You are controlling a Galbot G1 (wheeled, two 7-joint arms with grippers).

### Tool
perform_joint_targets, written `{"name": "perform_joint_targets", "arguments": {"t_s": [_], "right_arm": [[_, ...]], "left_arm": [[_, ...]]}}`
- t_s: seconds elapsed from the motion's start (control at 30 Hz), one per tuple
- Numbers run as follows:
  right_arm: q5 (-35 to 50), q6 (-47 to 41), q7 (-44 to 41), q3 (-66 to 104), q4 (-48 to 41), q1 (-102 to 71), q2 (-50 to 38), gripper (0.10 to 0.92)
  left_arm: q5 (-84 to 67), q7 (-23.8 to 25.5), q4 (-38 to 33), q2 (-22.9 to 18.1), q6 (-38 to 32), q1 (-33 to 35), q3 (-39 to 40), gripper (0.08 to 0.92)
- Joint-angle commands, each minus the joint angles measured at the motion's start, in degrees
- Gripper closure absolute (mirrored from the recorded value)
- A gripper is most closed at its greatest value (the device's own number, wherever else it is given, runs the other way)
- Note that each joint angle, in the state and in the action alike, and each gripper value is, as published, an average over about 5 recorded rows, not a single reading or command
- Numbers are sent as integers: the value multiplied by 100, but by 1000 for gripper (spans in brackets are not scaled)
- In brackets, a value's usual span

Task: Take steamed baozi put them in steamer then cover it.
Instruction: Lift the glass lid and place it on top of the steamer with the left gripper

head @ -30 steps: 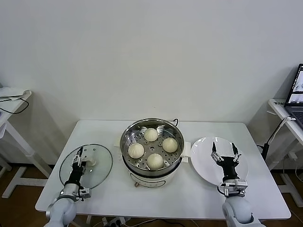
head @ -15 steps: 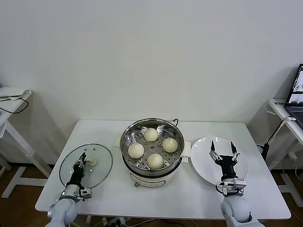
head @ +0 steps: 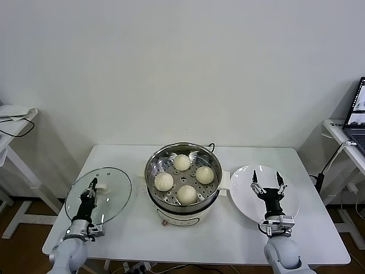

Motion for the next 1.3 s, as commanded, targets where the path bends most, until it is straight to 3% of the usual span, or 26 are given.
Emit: {"name": "perform_joint_targets", "arguments": {"t_s": [0.03,0.17,0.27,0.5,0.67,0.87,1.07,1.3], "right_arm": [[0,1,5,23,52,-17,-6,203],[8,0,4,62,95,-53,-21,203],[4,4,-25,93,114,-87,-24,203],[-10,-9,-65,120,68,-91,21,203],[-30,1,-67,153,-14,-55,88,203],[-53,27,-77,194,-100,-40,166,203],[-70,43,-89,217,-126,-45,238,203],[-134,85,-113,195,-250,-6,363,203]], "left_arm": [[-135,13,-2221,295,54,428,-560,804],[-185,253,-3125,486,230,438,-556,804],[-415,557,-3848,649,521,436,-132,804],[-1157,1218,-4721,867,1876,-19,2231,804],[-1280,1606,-4650,534,2810,-674,3744,804],[-307,2473,-4053,-36,3458,-1333,4566,804],[587,3210,-3188,-230,3656,-1647,4639,804],[843,3312,-2754,-453,3689,-1670,4456,804]]}}
